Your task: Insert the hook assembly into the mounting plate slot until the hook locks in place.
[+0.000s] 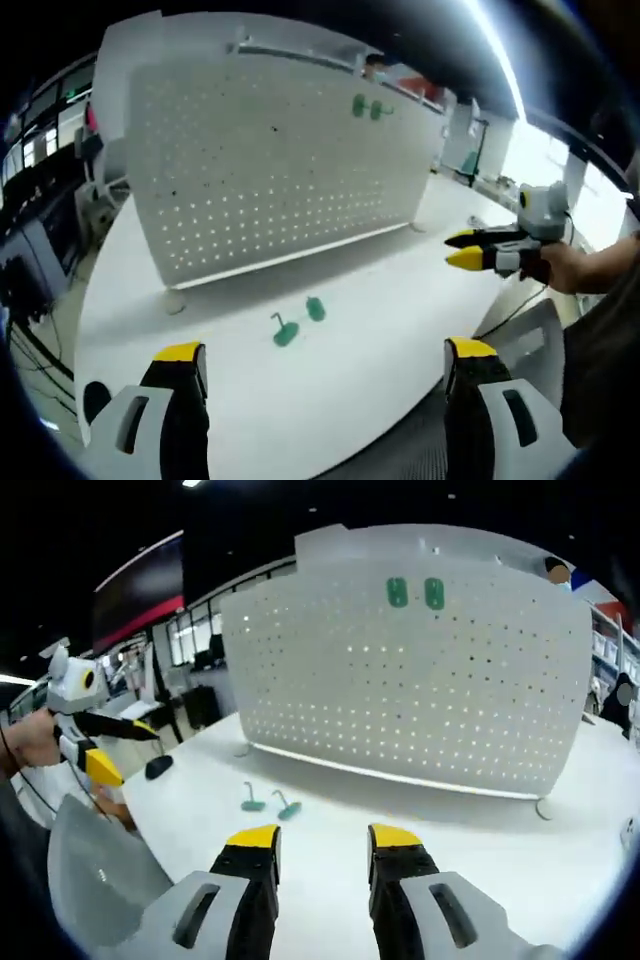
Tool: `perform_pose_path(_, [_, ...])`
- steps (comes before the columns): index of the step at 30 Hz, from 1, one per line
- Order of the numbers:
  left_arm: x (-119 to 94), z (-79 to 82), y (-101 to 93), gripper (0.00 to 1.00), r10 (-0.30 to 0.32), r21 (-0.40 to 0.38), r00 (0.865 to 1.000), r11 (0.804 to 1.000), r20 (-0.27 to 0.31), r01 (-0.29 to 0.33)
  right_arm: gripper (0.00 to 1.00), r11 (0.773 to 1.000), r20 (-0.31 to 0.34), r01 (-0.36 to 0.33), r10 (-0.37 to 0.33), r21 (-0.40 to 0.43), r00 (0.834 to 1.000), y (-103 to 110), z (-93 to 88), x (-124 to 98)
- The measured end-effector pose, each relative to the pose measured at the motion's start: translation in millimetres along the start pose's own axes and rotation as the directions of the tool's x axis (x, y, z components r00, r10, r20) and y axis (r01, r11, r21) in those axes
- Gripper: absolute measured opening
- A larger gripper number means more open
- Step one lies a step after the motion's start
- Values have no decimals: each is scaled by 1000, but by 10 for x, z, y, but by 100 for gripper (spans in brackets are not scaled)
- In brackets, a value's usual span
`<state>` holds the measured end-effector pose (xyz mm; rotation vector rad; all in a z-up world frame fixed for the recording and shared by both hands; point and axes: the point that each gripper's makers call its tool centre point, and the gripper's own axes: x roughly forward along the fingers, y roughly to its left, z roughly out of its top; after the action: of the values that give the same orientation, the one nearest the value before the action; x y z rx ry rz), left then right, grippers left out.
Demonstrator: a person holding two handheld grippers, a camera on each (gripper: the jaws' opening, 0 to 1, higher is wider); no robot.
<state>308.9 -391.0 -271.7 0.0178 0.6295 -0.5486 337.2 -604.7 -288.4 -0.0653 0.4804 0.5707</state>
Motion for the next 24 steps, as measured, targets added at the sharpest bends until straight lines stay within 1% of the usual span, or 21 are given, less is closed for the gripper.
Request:
perform_pose_path(2, [13,-53,-32,100,-14,-6,1000,1000,-14,14,34,1000,-22,-27,27,-5,999,103,-106,-5])
perform_pose_path(4, [21,-116,-57,100,-30,-22,999,999,-32,29,34,999,-35,-44,43,-15,998,156,-153,-15])
perform_pose_path(7, [9,-190,-73,100,-33,-24,998,999,-48,32,34,998,-56,-67,65,-22,996,241,-226,-39])
perform_pose_path(9, [13,-248,-87,100,-38,-32,998,999,-57,37,33,995,-79,-98,95,-24,992,315,-305,-26])
perform_pose_path(10, [25,-295,-99,100,-45,-41,997,998,-71,42,33,992,-98,-118,114,-33,989,358,-354,-3])
perform_pose_path(13, [49,-365,-101,100,-47,-52,995,998,-88,43,33,986,-124,-160,154,-42,980,449,-405,76])
perform_pose_path(14, [54,-376,-104,100,-50,-57,995,997,-90,45,33,980,-149,-191,182,-52,972,497,-443,117])
perform_pose_path(16, [60,-395,-112,100,-55,-62,994,997,-96,49,32,972,-171,-224,209,-75,963,544,-471,193])
perform_pose_path(17, [67,-409,-111,100,-58,-64,993,997,-101,51,31,963,-192,-251,229,-96,954,578,-490,253])
perform_pose_path(18, [76,-422,-102,100,-56,-65,993,997,-106,50,31,960,-198,-262,238,-103,951,594,-483,302])
perform_pose_path(20, [94,-451,-85,100,-55,-61,991,997,-119,48,31,948,-212,-299,272,-108,939,648,-453,418])
perform_pose_path(21, [104,-468,-76,100,-55,-61,990,997,-128,47,31,940,-218,-318,288,-121,933,673,-438,466])
perform_pose_path(22, [109,-474,-72,100,-55,-62,990,997,-131,47,29,927,-233,-349,312,-138,921,705,-423,539])
perform_pose_path(24, [126,-483,-70,100,-59,-66,989,997,-137,51,27,915,-248,-375,333,-149,910,721,-396,645])
